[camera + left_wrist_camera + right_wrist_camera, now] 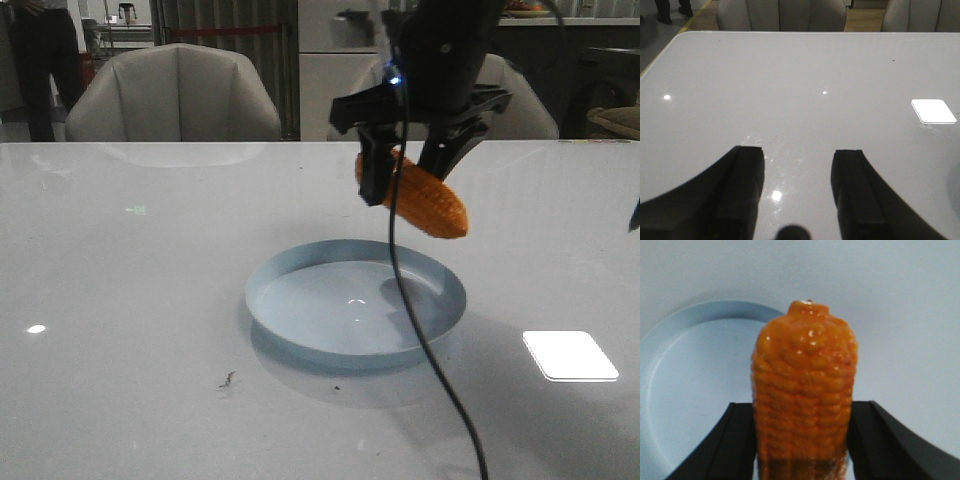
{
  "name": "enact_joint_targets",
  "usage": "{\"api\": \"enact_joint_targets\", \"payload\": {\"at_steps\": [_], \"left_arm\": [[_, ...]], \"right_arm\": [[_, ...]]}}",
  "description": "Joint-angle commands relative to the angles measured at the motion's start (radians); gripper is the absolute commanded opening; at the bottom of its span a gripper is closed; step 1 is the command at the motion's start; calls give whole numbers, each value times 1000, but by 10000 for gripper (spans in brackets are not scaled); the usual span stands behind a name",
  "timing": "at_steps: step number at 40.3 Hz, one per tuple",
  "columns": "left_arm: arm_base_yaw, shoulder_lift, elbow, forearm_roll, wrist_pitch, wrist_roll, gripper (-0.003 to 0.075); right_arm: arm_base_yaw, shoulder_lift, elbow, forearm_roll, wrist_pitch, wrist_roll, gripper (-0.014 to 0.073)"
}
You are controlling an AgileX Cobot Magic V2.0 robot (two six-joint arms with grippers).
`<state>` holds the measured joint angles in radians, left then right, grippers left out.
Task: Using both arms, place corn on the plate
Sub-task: 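Carry the corn with the right gripper over the plate and lower, then open the right gripper and lift it off the corn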
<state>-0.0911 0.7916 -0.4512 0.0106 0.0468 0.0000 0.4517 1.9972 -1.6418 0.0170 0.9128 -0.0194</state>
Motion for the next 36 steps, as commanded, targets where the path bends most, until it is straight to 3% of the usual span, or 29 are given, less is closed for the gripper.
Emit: {"api": "enact_joint_targets", "payload": {"at_steps": [1, 15, 18, 21, 24, 30, 36], "left_arm": [[1, -7, -28, -11, -94, -7, 389], [1, -7, -28, -11, -92, -7, 390], [1, -7, -28, -11, -92, -7, 389], [1, -7, -28, -11, -92, -7, 390], [1, -7, -28, -11, -92, -7, 390], [1, -7, -28, -11, -92, -7, 390], [1, -7, -28, -11, -92, -7, 390]], "right_arm": [[34, -27, -36, 1, -35, -10, 205], [76, 79, -36, 2, -7, -10, 223], [76, 82, -36, 2, -8, -10, 298], [76, 81, -36, 2, -17, -10, 449], [76, 80, -47, 2, -9, -9, 544], [72, 73, -135, -17, 108, -9, 562], [50, 13, -263, -17, 126, -7, 562]]}}
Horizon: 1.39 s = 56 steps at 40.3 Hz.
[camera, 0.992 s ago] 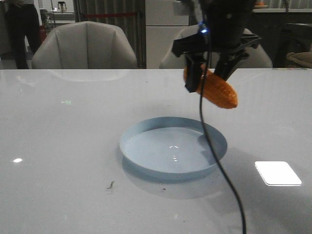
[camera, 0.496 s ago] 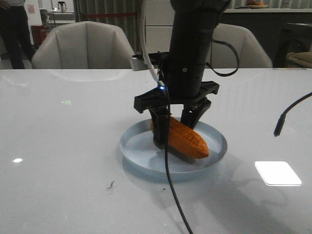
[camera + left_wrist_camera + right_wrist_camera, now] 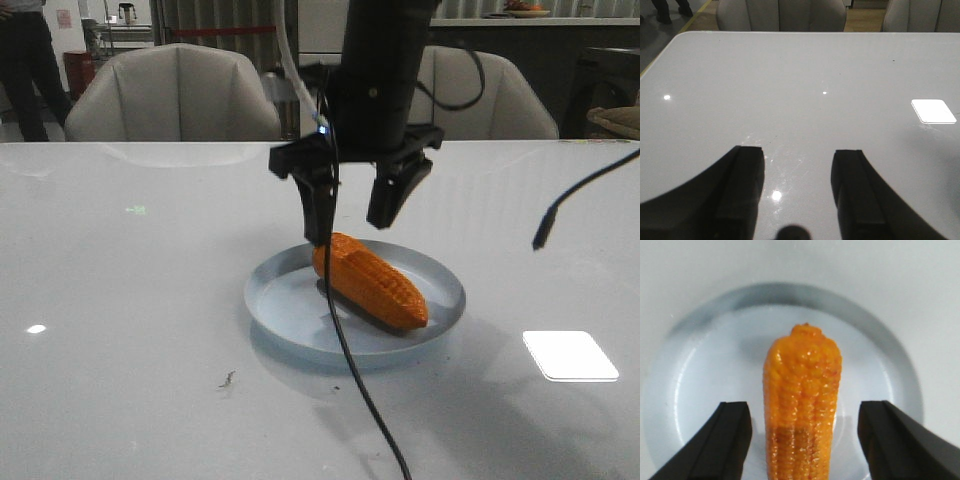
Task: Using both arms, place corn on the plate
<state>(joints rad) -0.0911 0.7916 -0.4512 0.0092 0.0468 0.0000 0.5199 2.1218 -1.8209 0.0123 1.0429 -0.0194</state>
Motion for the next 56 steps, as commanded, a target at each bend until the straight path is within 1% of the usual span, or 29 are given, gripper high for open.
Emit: {"api": "enact_joint_targets", "payload": {"at_steps": [1, 7, 17, 21, 24, 29, 33, 37, 41, 47, 51, 56], "left_arm": [[1, -7, -28, -9, -92, -7, 390], [1, -7, -28, -9, -92, -7, 390], [1, -7, -28, -9, -92, -7, 390], [1, -7, -28, -9, -92, -7, 389], [1, -7, -28, -9, -92, -7, 390], [1, -7, -28, -9, -92, -7, 390], [1, -7, -28, -9, -94, -7, 390], [1, -7, -28, -9, -94, -7, 390], [1, -7, -28, -9, -94, -7, 390], [1, -7, -28, -9, -94, -7, 390], [1, -7, -28, -9, -94, -7, 390], [1, -7, -28, -9, -94, -7, 390]], "right_arm": [[-23, -124, -98, -12, -4, -6, 562], [-72, -228, -137, -12, -7, 10, 562], [-222, -429, -129, -4, 67, 25, 562], [-302, -521, -93, -4, 66, 25, 562], [-359, -587, -29, -4, 48, 25, 562], [-461, -719, 149, -3, -17, 25, 562], [-532, -874, 370, -3, -151, 25, 562], [-570, -1031, 576, -3, -283, 25, 562], [-575, -1169, 742, -3, -345, 25, 562], [-574, -1383, 983, -3, -393, 25, 562], [-574, -1503, 1109, -3, -387, 25, 562], [-574, -1595, 1210, -3, -380, 25, 562]]}}
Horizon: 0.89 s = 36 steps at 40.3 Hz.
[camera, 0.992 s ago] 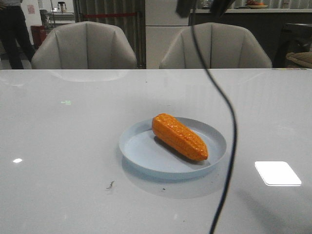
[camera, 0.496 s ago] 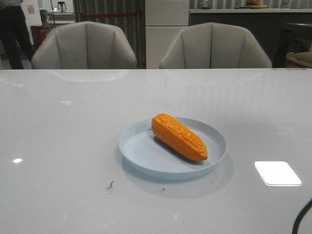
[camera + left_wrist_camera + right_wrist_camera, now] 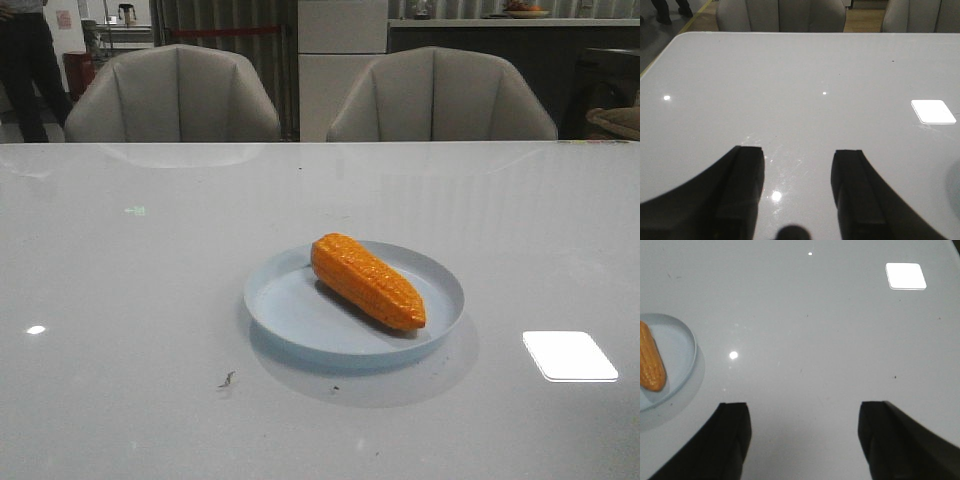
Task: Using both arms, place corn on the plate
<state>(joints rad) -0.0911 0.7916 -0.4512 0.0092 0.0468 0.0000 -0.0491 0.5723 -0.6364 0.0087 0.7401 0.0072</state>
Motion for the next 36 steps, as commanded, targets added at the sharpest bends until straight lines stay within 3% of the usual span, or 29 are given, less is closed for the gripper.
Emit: {"api": "enact_joint_targets", "payload": {"at_steps": [1, 20, 36], "left_arm": [[1, -7, -28, -9, -94, -7, 390], [1, 26, -28, -9, -94, -7, 389], [1, 205, -28, -9, -94, -7, 389]], "right_arm": [[-5, -61, 40, 1, -77, -1, 562], [-5, -93, 61, 2, -64, -1, 562], [-5, -93, 61, 2, -64, -1, 562]]}}
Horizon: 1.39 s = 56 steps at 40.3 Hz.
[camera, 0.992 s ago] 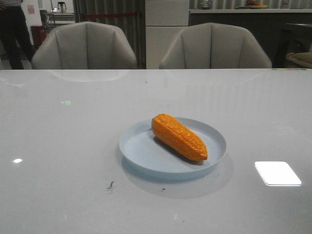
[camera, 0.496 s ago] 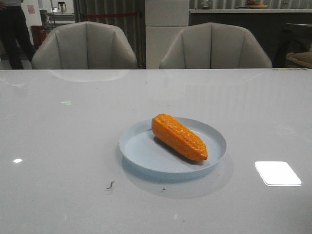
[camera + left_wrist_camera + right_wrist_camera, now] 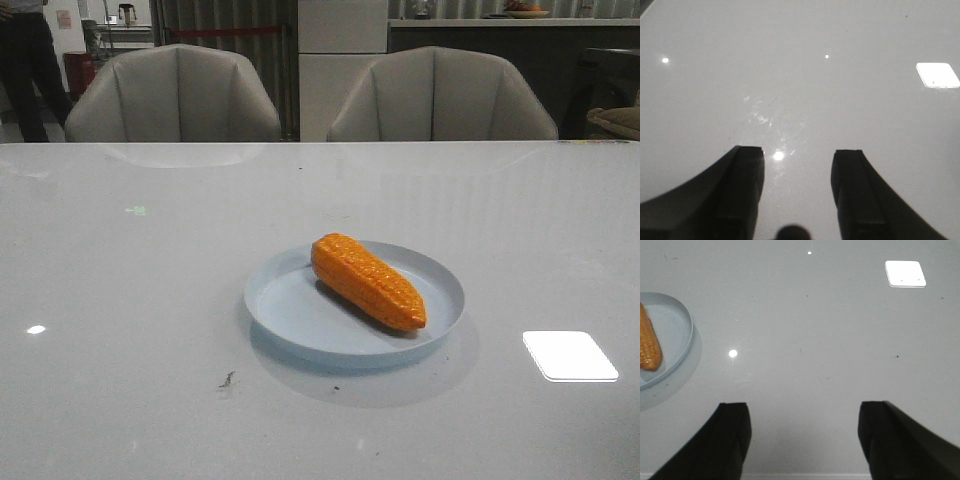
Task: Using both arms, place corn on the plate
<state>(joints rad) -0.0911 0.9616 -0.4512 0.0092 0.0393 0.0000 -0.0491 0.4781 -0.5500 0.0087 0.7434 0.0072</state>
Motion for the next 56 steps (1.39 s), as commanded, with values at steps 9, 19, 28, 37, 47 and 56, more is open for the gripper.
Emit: {"api": "enact_joint_targets", "payload": {"at_steps": [9, 19, 28, 37, 47, 56], "left_arm": [[1, 82, -25, -9, -87, -7, 386], [1, 69, -21, -9, -46, -7, 158], [4, -30, -5, 4, 55, -7, 102], [4, -277, 140, 6, 41, -7, 102], [4, -603, 344, 6, 41, -7, 102], [4, -843, 483, 6, 41, -7, 102]], "right_arm": [[-5, 1, -26, 2, -68, -1, 562], [-5, 1, -26, 2, -68, -1, 562], [-5, 1, -26, 2, -68, -1, 562], [-5, 1, -26, 2, -68, -1, 562], [-5, 1, -26, 2, -68, -1, 562], [-5, 1, -26, 2, -68, -1, 562]]}}
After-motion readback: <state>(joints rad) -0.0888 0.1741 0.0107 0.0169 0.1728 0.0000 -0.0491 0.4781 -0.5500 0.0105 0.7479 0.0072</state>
